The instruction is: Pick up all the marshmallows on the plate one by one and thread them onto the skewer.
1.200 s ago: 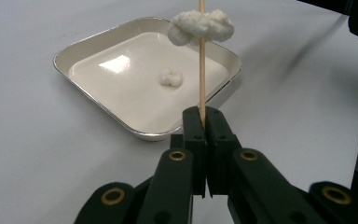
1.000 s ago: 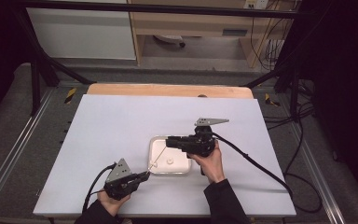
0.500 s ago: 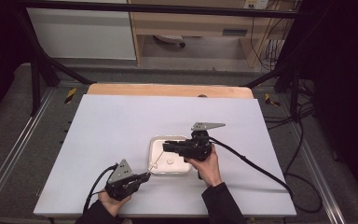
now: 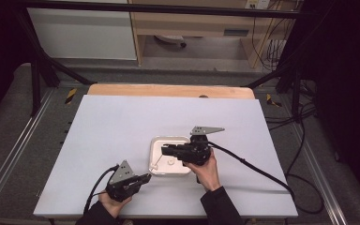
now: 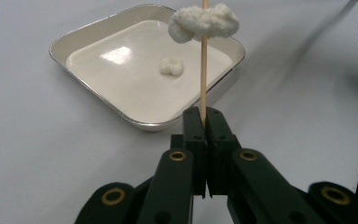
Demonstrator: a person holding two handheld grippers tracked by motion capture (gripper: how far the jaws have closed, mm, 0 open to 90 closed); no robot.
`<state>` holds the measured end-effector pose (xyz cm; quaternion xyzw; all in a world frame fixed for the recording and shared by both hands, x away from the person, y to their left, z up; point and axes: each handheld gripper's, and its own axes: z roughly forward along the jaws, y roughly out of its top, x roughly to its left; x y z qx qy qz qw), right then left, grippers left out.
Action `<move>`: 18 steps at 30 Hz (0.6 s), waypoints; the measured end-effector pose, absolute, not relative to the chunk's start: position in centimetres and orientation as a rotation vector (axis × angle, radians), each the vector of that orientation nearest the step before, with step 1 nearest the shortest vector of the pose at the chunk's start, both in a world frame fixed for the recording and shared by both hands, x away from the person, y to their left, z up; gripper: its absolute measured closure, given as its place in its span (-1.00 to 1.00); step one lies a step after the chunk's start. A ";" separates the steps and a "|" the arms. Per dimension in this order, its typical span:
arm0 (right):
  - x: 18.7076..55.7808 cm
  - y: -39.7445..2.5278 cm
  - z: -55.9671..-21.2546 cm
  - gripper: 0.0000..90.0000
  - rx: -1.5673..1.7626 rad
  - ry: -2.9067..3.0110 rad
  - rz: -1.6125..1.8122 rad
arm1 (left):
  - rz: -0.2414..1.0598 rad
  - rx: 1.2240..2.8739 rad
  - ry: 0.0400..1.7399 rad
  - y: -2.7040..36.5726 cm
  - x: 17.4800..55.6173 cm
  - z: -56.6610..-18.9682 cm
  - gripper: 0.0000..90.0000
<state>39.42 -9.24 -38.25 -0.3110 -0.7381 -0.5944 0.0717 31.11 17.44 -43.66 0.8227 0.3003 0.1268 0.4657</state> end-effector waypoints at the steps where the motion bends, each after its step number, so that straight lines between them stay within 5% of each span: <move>1: 39.4 -9.2 -38.3 0.73 -0.932 -2.219 -1.789 | 0.313 2.019 0.736 17.4 31.1 -43.7 0.97; 14: 38.7 -7.3 -40.9 0.69 -0.885 -2.233 -1.689 | 0.313 1.982 0.737 17.4 31.3 -43.4 0.97; 18: 38.6 -7.7 -40.2 0.40 -0.890 -2.282 -1.724 | 0.321 1.988 0.741 17.4 31.3 -43.5 0.97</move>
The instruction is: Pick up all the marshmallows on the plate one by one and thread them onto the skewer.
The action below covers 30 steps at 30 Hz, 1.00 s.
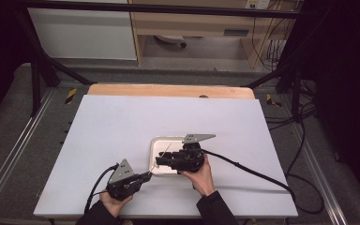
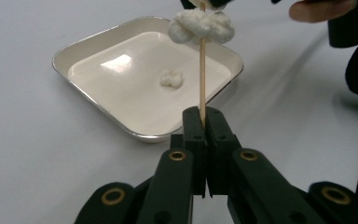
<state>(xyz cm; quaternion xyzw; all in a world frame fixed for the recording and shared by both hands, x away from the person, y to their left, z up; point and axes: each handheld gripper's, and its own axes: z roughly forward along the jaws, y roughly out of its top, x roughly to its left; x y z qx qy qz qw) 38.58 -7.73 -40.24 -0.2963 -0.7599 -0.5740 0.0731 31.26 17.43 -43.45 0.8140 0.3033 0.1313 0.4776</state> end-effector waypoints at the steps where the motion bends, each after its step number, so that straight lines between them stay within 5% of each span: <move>1: 38.5 -7.9 -40.0 0.33 -0.891 -2.292 -1.737 | 0.311 1.982 0.749 17.5 31.3 -43.5 0.97; 15: 38.6 -9.8 -39.2 -0.75 -0.966 -2.620 -1.664 | 0.290 1.966 0.775 18.1 31.6 -43.5 0.96; 22: 38.8 -10.6 -40.2 -0.96 -1.031 -2.724 -1.566 | 0.282 1.956 0.785 18.3 31.6 -43.5 0.96; 30: 39.5 -10.1 -41.3 -0.99 -1.029 -2.771 -1.504 | 0.279 1.958 0.786 18.4 31.6 -43.4 0.96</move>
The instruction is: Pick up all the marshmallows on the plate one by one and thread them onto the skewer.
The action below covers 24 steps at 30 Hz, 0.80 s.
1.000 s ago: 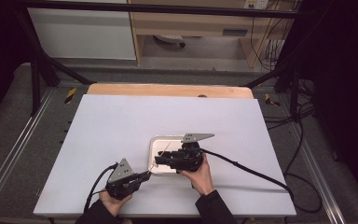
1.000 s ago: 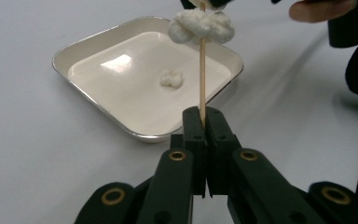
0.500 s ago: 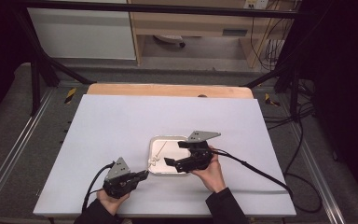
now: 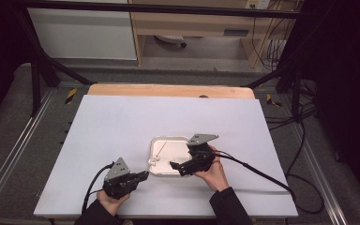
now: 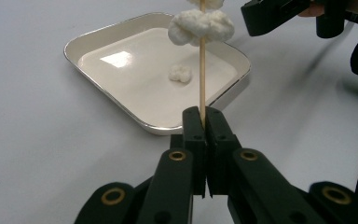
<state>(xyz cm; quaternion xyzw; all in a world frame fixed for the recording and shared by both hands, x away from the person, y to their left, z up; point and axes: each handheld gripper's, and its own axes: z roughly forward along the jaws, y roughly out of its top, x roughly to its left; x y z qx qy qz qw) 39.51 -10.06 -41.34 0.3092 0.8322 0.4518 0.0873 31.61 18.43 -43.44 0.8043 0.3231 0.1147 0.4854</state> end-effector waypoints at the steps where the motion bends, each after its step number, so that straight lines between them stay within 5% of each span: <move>1: 39.6 -10.0 -41.5 -0.98 0.929 2.480 1.335 | 0.281 1.957 0.786 18.5 31.6 -43.4 0.96; 13: 41.0 -9.1 -43.2 -0.86 0.924 2.504 1.252 | 0.277 1.959 0.788 18.4 31.7 -43.5 0.96; 24: 41.5 -8.4 -44.7 -0.35 0.878 2.558 1.260 | 0.276 1.960 0.786 18.4 31.7 -43.5 0.96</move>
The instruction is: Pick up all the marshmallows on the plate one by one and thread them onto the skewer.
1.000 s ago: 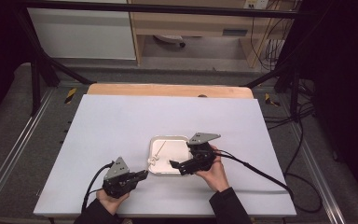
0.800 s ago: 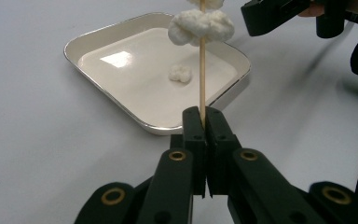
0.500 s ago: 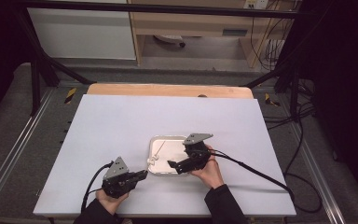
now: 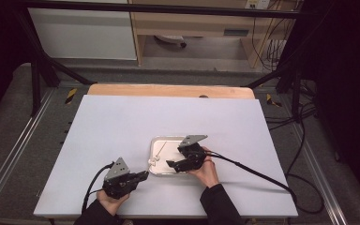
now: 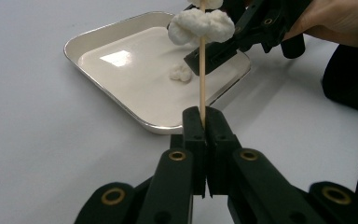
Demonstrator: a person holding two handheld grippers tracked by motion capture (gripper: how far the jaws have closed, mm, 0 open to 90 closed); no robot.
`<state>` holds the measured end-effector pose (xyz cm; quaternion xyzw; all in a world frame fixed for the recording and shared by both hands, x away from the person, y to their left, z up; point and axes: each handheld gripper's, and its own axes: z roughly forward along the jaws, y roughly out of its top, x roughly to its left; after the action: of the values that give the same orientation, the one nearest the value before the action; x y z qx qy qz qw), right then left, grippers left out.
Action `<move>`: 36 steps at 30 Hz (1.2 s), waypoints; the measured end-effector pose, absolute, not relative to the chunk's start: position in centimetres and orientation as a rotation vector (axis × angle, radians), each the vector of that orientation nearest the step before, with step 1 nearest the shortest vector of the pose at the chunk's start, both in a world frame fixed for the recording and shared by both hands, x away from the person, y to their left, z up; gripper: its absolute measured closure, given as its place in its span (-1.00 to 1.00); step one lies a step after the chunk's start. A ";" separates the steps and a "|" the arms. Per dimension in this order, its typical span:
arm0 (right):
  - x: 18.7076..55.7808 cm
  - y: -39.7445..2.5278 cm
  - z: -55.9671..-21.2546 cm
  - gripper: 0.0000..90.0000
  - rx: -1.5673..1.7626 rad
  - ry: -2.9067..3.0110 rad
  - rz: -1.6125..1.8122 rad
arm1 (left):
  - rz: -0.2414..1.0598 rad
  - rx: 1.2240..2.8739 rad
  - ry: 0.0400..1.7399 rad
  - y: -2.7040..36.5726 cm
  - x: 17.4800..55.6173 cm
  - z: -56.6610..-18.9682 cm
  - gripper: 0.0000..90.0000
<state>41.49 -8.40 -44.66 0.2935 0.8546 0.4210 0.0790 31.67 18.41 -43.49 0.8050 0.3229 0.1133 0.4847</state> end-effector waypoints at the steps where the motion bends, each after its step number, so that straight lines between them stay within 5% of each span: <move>1: 41.5 -8.4 -44.7 -0.29 0.874 2.561 1.259 | 0.276 1.960 0.786 18.4 31.7 -43.5 0.96; 21: 41.1 -7.9 -45.7 0.42 0.744 2.588 1.265 | 0.274 1.964 0.782 18.3 31.7 -43.5 0.96; 36: 41.0 -8.1 -45.4 0.57 0.784 2.588 1.259 | 0.274 1.964 0.781 18.3 31.7 -43.5 0.96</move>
<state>41.03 -8.07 -45.44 0.2619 0.8650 0.4206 0.0793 31.67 18.33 -43.51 0.8064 0.3207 0.1126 0.4840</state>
